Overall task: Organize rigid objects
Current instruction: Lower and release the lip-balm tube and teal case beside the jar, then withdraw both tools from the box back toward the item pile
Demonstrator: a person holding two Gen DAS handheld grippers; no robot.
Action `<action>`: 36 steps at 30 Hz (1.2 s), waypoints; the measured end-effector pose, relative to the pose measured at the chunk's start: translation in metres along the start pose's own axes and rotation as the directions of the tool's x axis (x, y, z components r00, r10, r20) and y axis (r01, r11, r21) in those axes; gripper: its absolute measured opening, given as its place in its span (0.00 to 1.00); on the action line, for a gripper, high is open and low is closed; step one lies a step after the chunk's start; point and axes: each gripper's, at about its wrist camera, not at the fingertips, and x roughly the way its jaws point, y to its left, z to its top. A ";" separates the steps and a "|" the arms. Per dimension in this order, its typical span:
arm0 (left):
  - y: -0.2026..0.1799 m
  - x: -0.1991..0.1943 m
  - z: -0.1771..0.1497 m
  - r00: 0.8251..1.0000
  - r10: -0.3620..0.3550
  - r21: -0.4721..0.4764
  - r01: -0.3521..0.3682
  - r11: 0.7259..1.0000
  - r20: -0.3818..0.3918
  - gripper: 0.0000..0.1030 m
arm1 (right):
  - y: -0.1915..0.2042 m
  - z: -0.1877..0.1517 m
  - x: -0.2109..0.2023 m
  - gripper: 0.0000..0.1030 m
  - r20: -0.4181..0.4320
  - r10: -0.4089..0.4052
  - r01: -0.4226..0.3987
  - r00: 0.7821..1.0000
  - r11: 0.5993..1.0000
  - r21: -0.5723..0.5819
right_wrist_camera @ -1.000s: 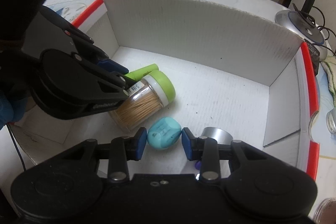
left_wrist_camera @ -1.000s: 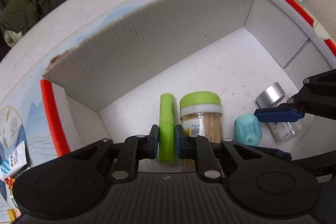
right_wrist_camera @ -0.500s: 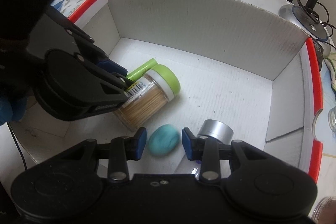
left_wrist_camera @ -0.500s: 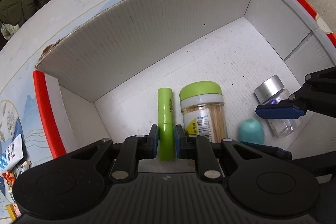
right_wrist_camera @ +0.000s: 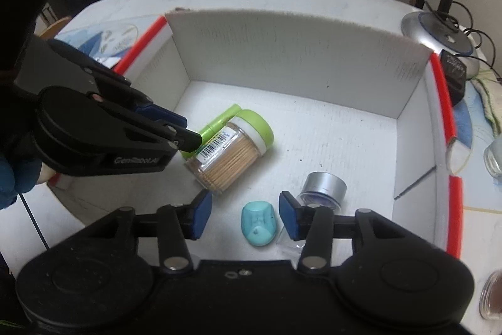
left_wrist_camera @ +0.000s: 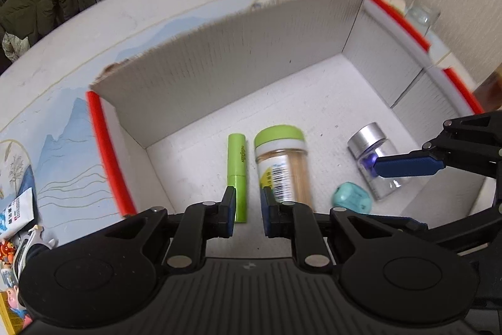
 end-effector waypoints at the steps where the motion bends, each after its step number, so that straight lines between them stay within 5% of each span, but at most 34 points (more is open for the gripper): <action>1: 0.001 -0.005 -0.002 1.000 -0.001 -0.003 0.001 1.000 0.014 0.15 | 0.001 -0.001 -0.004 0.47 0.009 0.001 -0.001 1.000 1.000 0.005; 10: 0.003 -0.054 -0.016 0.988 -0.031 -0.012 0.033 0.999 0.149 0.15 | 0.010 -0.008 -0.040 0.53 0.099 -0.027 0.022 0.995 0.999 0.045; 31: 0.025 -0.144 -0.073 0.931 -0.074 -0.006 0.082 0.997 0.358 0.17 | 0.054 -0.033 -0.100 0.74 0.278 -0.070 0.027 0.958 0.988 0.155; 34: 0.030 -0.152 -0.083 0.924 -0.070 -0.008 0.078 0.997 0.375 0.37 | 0.064 -0.037 -0.104 0.76 0.295 -0.082 0.035 0.952 0.986 0.162; 36: 0.035 -0.160 -0.091 0.915 -0.064 -0.010 0.075 0.997 0.398 0.59 | 0.070 -0.039 -0.107 0.77 0.303 -0.091 0.039 0.949 0.984 0.172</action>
